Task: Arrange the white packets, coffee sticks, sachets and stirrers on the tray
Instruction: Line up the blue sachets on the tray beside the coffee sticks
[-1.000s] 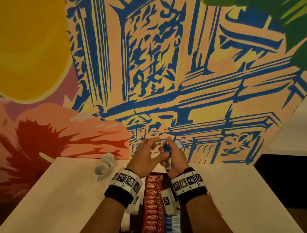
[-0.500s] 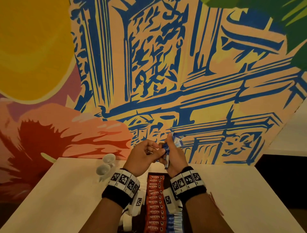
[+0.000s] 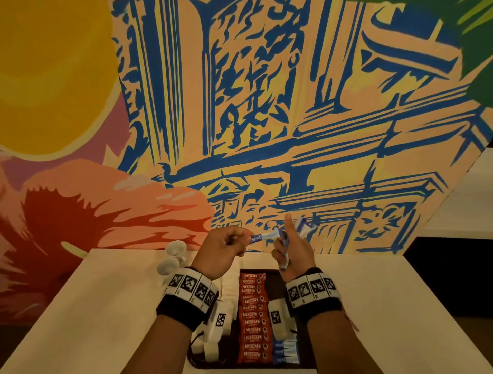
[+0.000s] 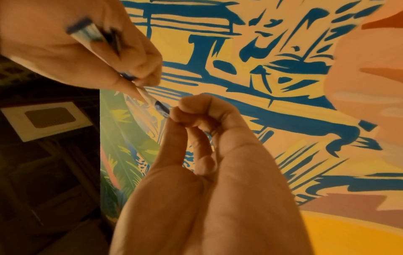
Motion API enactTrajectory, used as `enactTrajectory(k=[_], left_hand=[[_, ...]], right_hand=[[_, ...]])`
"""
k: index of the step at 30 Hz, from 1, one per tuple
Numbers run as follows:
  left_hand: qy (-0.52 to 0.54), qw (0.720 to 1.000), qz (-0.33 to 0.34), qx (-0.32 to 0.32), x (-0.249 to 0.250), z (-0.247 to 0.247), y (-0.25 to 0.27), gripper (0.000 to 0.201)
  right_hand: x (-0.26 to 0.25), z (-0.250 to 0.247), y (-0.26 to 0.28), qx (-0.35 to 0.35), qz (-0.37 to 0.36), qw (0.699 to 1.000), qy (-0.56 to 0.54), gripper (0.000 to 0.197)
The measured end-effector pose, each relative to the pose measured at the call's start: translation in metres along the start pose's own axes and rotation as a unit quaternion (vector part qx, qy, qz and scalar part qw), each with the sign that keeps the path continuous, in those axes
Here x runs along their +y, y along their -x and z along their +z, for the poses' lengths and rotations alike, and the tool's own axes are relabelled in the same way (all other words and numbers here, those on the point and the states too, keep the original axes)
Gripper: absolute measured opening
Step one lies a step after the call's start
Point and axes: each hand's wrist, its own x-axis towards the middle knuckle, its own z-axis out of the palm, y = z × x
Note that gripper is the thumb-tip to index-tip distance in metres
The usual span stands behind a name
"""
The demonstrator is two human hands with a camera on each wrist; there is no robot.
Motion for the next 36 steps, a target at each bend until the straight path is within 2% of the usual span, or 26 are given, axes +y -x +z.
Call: enactTrajectory(k=[3, 6, 9, 12, 15, 17, 20, 24, 30, 36], left_hand=[[0.003, 1.000, -0.015, 0.021, -0.010, -0.009, 0.005, 0.016], [-0.003, 1.000, -0.020, 0.001, -0.013, -0.008, 0.013, 0.014], [-0.002, 1.000, -0.024, -0.017, -0.017, -0.004, 0.018, 0.014], [-0.013, 0.998, -0.042, -0.044, -0.029, 0.001, 0.018, 0.014], [-0.033, 0.996, -0.051, -0.058, -0.044, 0.009, 0.016, 0.012], [-0.094, 0.994, -0.033, -0.053, -0.053, 0.017, 0.013, 0.010], [-0.205, 0.976, 0.018, -0.064, -0.057, 0.034, 0.008, 0.017], [-0.322, 0.937, 0.075, -0.112, -0.062, 0.061, -0.009, 0.022], [-0.392, 0.905, 0.040, -0.159, -0.084, 0.100, -0.037, 0.020], [-0.425, 0.883, -0.022, -0.197, -0.134, 0.131, -0.055, 0.021]], right_hand=[[0.007, -0.012, 0.005, 0.001, -0.025, 1.000, 0.004, 0.045], [0.020, -0.017, 0.014, -0.024, -0.008, 0.997, 0.072, 0.052], [0.032, -0.019, 0.026, -0.042, 0.007, 0.993, 0.108, 0.046], [0.035, -0.031, 0.031, 0.001, 0.020, 0.993, 0.120, 0.031], [0.036, -0.051, 0.024, 0.025, 0.022, 0.989, 0.142, 0.031], [0.035, -0.061, 0.019, 0.041, 0.025, 0.986, 0.161, 0.031], [0.037, -0.074, 0.007, 0.072, 0.037, 0.981, 0.176, 0.032], [0.041, -0.096, -0.011, 0.077, 0.060, 0.981, 0.166, 0.030], [0.040, -0.134, -0.040, 0.066, 0.098, 0.976, 0.183, 0.027], [0.050, -0.181, -0.069, 0.143, 0.180, 0.946, 0.230, 0.054]])
